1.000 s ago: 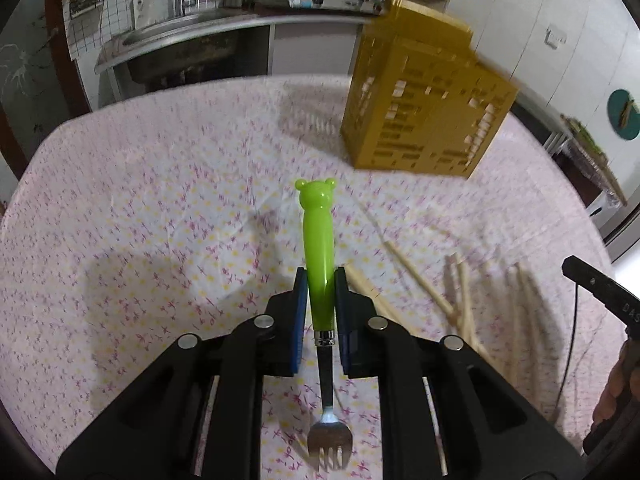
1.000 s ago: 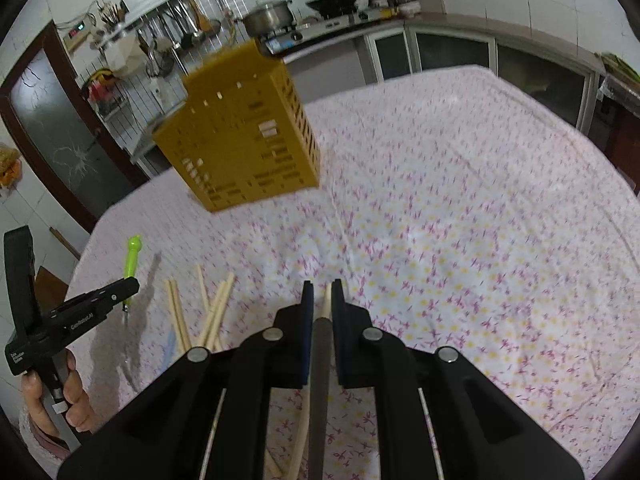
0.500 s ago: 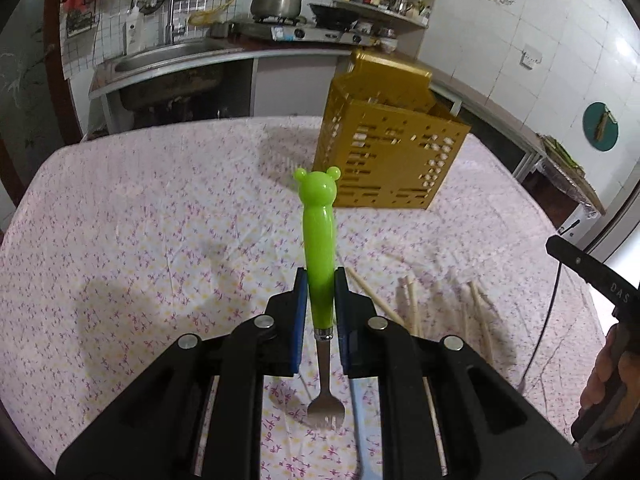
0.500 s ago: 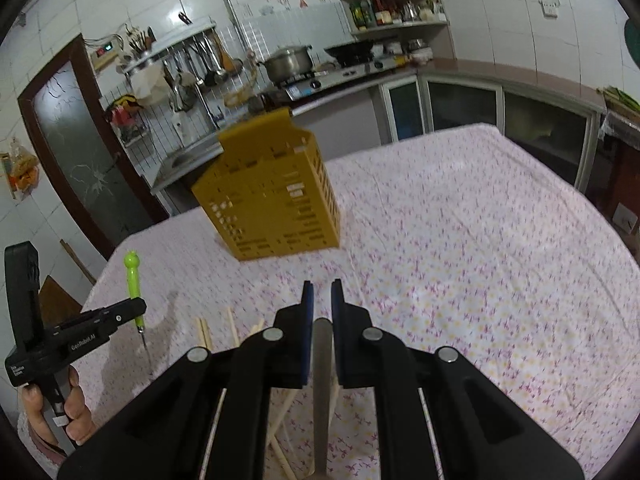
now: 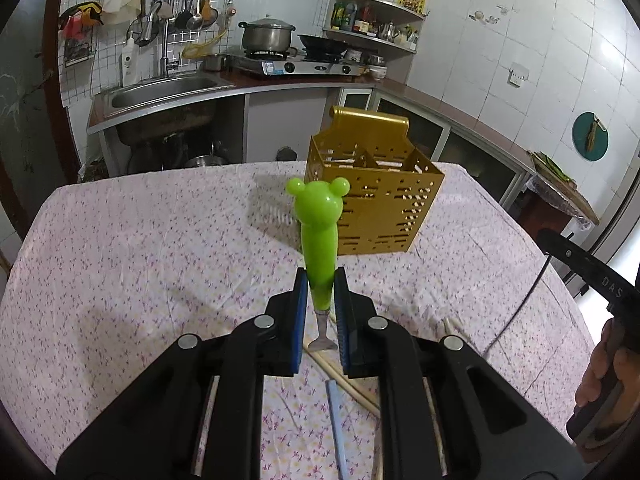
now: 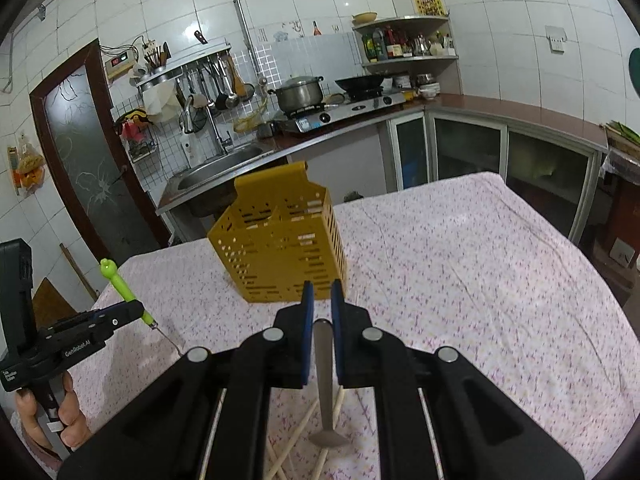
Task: Organize utensils
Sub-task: 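Lift the fork and spoon and lower both into the yellow slotted holder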
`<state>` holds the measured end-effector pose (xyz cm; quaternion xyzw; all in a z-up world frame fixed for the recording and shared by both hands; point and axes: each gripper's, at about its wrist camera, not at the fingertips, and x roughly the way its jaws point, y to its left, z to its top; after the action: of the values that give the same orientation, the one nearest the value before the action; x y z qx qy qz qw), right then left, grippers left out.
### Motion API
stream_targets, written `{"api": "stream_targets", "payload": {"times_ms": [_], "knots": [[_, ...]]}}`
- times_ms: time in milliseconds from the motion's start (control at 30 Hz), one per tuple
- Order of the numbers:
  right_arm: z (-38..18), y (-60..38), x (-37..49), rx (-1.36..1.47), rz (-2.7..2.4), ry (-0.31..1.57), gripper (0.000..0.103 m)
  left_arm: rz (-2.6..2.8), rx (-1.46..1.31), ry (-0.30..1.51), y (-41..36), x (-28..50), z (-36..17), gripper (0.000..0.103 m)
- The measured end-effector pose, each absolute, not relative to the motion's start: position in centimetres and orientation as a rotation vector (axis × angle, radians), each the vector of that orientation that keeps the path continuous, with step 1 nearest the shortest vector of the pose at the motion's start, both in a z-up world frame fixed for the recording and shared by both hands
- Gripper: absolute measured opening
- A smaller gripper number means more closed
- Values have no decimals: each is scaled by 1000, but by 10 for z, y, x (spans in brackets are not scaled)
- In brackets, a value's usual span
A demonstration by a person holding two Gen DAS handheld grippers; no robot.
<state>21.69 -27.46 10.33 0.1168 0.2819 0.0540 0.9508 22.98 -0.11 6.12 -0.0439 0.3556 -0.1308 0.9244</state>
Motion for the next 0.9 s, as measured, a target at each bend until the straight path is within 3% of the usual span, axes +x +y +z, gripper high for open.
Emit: {"api": "stream_targets", "payload": {"times_ms": [367,733,900], "knots": [[144,-278,250,202,105,509,9,-275,-63,692,-13,255,96,12],[243,-276,306,149,121,418,9,-279,3,597,-47,316,178,12],[259,-267,339,133,111,406,9,-260,44,556,-61,344,185,12]]}}
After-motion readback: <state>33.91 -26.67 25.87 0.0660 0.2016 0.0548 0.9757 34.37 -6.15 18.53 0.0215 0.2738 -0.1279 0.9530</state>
